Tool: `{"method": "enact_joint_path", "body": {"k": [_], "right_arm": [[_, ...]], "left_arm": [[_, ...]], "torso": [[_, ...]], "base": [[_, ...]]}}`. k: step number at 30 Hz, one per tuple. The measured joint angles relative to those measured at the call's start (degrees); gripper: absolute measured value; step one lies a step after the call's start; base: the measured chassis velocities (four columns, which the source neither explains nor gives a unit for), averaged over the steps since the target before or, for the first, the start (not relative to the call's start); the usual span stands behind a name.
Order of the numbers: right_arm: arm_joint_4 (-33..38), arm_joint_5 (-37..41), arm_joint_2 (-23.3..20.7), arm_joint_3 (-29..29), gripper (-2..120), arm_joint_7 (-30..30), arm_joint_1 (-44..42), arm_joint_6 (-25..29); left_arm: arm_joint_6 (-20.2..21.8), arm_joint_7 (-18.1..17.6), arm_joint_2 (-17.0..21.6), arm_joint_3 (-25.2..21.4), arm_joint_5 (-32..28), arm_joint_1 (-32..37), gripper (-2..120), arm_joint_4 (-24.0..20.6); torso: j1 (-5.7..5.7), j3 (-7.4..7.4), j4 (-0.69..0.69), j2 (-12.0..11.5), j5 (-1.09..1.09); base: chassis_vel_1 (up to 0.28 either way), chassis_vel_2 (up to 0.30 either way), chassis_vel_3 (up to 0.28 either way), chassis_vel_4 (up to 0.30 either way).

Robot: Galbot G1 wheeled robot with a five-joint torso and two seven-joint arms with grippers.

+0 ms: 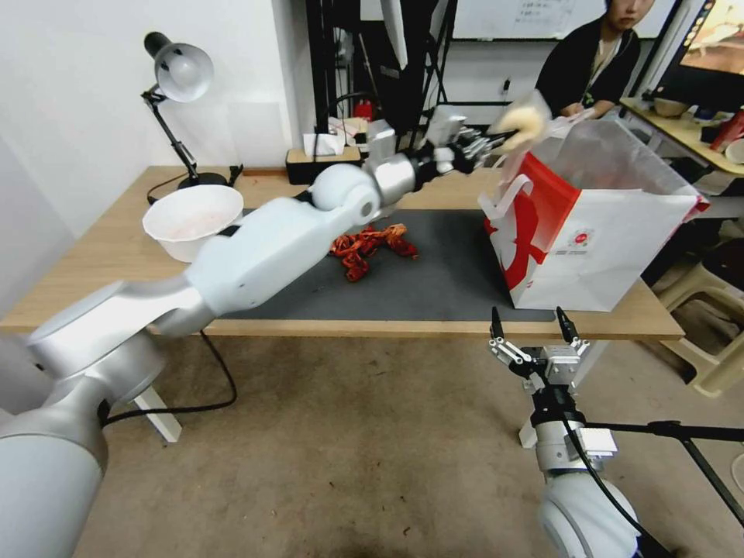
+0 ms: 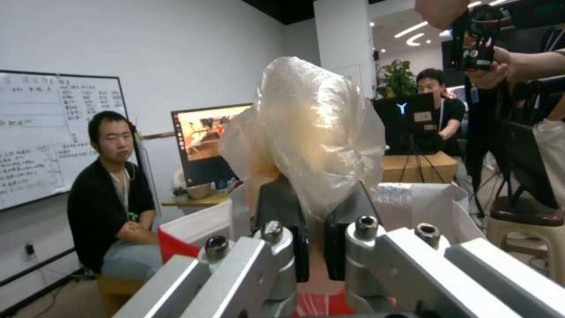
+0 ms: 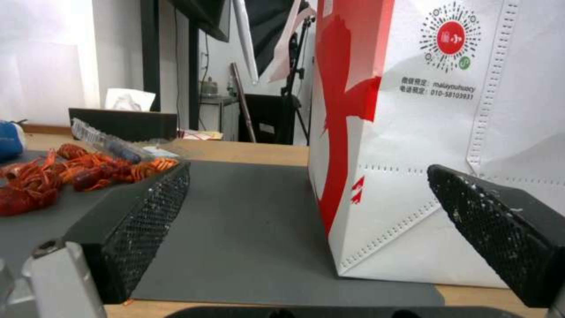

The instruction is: Pick up the trash from the table and place it into the takeout bag.

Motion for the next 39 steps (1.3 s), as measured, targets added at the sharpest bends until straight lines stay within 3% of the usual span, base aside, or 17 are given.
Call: {"method": "enact_joint_path", "body": {"k": [9, 16, 23, 39], "right_arm": [[-0.20, -0.07, 0.42, -0.03, 100, 0.03, 0.25, 0.01], [0.00, -0.16, 0.79, 0.14, 100, 0.06, 0.07, 0.17], [0.45, -0.20, 1.20, 0.21, 100, 0.06, -0.01, 0.25], [0.43, -0.11, 1.13, 0.55, 100, 0.09, 0.07, 0.49]], "left_arm": [[0.17, 0.06, -6.03, 2.82, -1.50, -4.19, 4, 5.06], [1.78, 1.45, -11.41, 8.65, -1.58, -7.05, 4, 9.91], [4.62, 3.68, -13.14, 11.81, -0.13, -9.04, 4, 13.30], [5.43, 3.59, -13.16, 11.16, 0.92, -9.77, 57, 14.60]], "torso": [[0.00, 0.00, -0.02, 0.00, 0.01], [0.00, -0.01, -0.03, 0.00, 0.01], [0.00, 0.00, -0.01, 0.00, 0.00], [0.00, 0.00, -0.01, 0.00, -0.01]], "base": [[0.000, 0.000, 0.000, 0.000], [0.000, 0.000, 0.000, 0.000], [0.000, 0.000, 0.000, 0.000], [0.000, 0.000, 0.000, 0.000]]}}
